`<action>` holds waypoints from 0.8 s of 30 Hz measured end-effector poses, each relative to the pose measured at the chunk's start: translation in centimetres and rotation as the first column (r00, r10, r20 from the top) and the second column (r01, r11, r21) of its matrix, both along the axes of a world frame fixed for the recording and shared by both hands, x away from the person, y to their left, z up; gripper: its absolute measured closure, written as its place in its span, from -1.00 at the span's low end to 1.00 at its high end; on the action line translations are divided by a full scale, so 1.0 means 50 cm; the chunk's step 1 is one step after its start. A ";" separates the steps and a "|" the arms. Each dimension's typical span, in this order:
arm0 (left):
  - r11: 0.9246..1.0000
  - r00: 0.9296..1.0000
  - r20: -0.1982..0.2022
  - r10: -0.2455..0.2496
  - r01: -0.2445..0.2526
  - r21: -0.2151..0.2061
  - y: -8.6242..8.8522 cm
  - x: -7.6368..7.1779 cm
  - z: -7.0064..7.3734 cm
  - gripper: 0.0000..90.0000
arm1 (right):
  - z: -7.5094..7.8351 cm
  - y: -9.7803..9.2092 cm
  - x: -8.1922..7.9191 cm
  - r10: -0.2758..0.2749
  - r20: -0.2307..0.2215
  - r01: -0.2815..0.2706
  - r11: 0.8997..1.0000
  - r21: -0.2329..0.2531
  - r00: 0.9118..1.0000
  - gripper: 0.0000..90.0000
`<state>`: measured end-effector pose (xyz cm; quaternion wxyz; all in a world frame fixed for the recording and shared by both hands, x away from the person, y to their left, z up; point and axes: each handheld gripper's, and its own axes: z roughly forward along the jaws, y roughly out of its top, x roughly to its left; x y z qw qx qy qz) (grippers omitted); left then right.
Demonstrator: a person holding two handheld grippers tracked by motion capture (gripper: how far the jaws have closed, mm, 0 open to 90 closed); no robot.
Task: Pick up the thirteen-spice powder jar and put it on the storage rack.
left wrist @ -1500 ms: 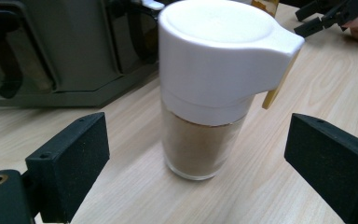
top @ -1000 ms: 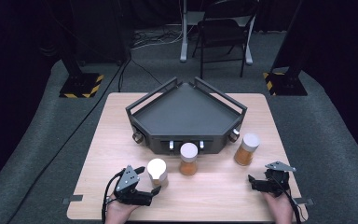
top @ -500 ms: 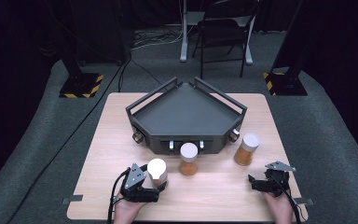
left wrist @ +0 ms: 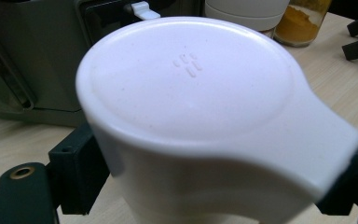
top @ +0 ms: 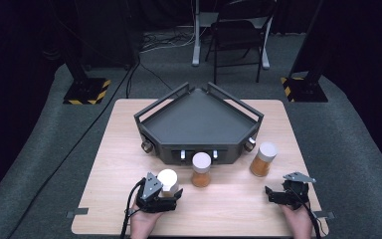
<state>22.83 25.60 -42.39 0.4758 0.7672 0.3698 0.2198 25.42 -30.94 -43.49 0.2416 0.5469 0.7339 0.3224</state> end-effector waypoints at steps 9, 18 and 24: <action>1.000 1.000 0.011 0.012 -0.012 -0.018 0.012 0.002 -0.009 -0.33 | 0.000 0.000 0.000 0.000 0.000 0.000 1.000 0.000 1.000 -0.95; 1.000 1.000 0.020 0.000 0.001 -0.013 0.014 0.004 -0.010 -0.32 | 0.000 0.000 0.000 0.000 0.000 0.000 1.000 0.000 1.000 -0.95; 1.000 1.000 0.011 -0.005 0.005 -0.012 0.016 0.009 -0.006 -0.32 | 0.000 0.000 0.000 0.000 0.000 0.000 1.000 0.000 1.000 -0.95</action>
